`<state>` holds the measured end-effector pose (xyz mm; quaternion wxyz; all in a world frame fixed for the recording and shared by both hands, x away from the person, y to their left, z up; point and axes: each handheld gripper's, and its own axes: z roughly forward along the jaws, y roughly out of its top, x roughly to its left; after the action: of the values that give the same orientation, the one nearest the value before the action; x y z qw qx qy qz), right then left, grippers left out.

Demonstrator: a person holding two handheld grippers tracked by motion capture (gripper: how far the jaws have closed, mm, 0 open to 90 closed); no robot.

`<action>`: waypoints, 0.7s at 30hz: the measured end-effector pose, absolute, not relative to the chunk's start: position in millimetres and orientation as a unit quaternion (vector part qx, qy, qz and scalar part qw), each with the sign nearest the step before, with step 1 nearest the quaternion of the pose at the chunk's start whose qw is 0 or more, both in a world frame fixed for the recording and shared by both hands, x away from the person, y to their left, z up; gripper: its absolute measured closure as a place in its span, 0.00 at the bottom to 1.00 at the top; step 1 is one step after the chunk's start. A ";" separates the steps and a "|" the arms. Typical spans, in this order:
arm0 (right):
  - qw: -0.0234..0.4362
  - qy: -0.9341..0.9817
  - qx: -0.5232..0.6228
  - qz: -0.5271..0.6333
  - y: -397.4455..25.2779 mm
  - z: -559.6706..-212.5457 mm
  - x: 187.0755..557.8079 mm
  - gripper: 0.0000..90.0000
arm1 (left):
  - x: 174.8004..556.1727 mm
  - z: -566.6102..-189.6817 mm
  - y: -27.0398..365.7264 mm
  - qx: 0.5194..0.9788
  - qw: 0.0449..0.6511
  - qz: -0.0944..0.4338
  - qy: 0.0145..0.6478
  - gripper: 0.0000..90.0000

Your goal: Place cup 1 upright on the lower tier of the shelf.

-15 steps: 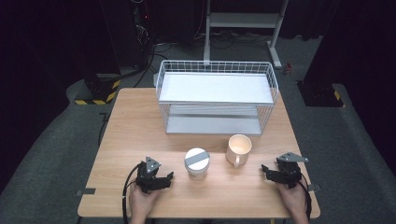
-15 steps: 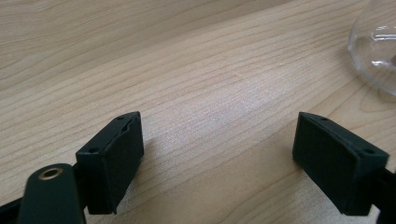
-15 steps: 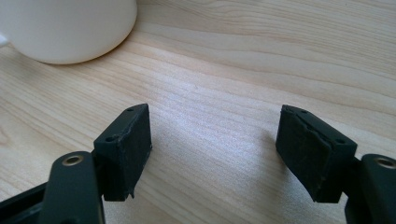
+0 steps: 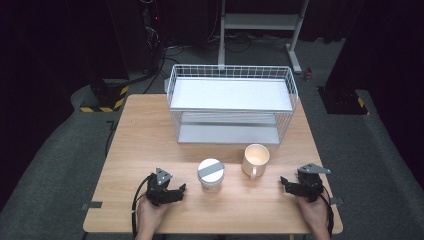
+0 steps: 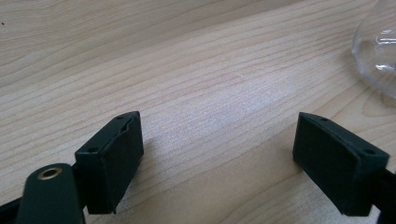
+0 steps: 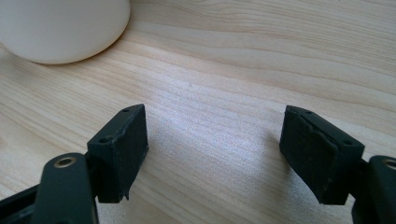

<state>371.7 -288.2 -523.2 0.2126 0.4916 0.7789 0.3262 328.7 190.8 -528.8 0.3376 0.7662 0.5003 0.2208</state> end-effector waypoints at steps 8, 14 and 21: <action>0.213 0.779 0.492 0.326 -288.2 -523.2 371.7 0.26 | 328.4 -528.7 189.9 0.768 0.335 0.221 0.499 0.16; 0.213 0.779 0.492 0.326 -288.2 -523.2 371.7 0.26 | 326.9 -528.6 190.8 0.772 0.341 0.212 0.493 0.15; 0.213 0.779 0.492 0.326 -288.2 -523.2 371.7 0.26 | 323.7 -527.7 190.3 0.775 0.350 0.199 0.487 0.09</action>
<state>371.7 -288.2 -523.2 0.2127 0.4917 0.7789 0.3261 323.7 190.3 -527.7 0.3502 0.7747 0.4874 0.1991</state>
